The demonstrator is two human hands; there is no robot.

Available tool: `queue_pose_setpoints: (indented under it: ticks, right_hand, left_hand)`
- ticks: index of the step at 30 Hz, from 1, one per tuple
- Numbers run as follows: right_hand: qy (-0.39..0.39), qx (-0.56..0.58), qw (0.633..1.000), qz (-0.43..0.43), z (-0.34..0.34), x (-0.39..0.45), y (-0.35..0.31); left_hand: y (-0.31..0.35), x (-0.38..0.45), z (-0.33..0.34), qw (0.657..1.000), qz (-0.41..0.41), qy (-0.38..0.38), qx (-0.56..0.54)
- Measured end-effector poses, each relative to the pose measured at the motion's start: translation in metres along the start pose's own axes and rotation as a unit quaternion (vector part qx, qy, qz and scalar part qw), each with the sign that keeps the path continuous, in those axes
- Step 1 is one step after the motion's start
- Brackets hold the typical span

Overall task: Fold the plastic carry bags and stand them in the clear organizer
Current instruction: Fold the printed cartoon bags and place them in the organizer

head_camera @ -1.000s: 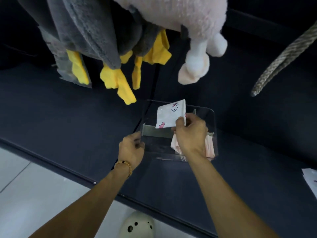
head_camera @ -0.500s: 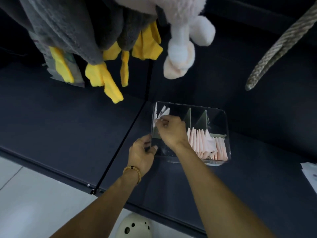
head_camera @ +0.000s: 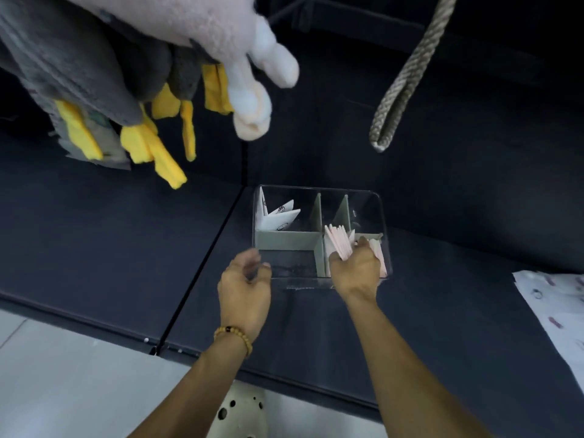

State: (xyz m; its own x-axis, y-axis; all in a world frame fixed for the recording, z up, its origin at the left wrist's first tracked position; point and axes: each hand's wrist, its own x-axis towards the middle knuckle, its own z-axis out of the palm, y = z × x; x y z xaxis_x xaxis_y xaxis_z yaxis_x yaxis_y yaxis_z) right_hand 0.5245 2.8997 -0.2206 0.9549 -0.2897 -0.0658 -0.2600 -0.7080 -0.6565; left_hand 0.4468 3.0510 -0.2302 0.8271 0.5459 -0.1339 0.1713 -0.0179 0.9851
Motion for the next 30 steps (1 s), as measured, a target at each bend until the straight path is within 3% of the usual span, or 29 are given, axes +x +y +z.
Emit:
queue_pose_setpoints:
  ticks: [5,10,16,20,24,30]
  right_hand:
    - [-0.083,0.102,0.991,-0.022,-0.031,-0.005,0.011]
    - [-0.017,0.152,0.988,-0.015,-0.103,-0.011,0.056]
    - [0.094,0.122,0.982,0.108,-0.213,-0.022,0.187]
    - [0.153,0.084,0.964,0.201,-0.272,-0.041,0.291]
    - [0.158,-0.011,0.954,0.253,-0.319,-0.055,0.380]
    - [-0.001,-0.154,0.967,0.204,-0.341,-0.051,0.464]
  left_hand:
    - [0.014,-0.032,0.032,0.996,-0.048,-0.062,-0.052]
    - [0.025,-0.081,0.088,0.978,-0.104,-0.147,-0.104]
    - [0.018,-0.153,0.192,0.953,-0.117,-0.268,-0.074]
    - [0.006,-0.204,0.270,0.928,-0.075,-0.363,-0.024]
    - [-0.011,-0.250,0.343,0.885,0.020,-0.462,0.046]
    - [-0.041,-0.295,0.420,0.788,0.185,-0.560,0.176]
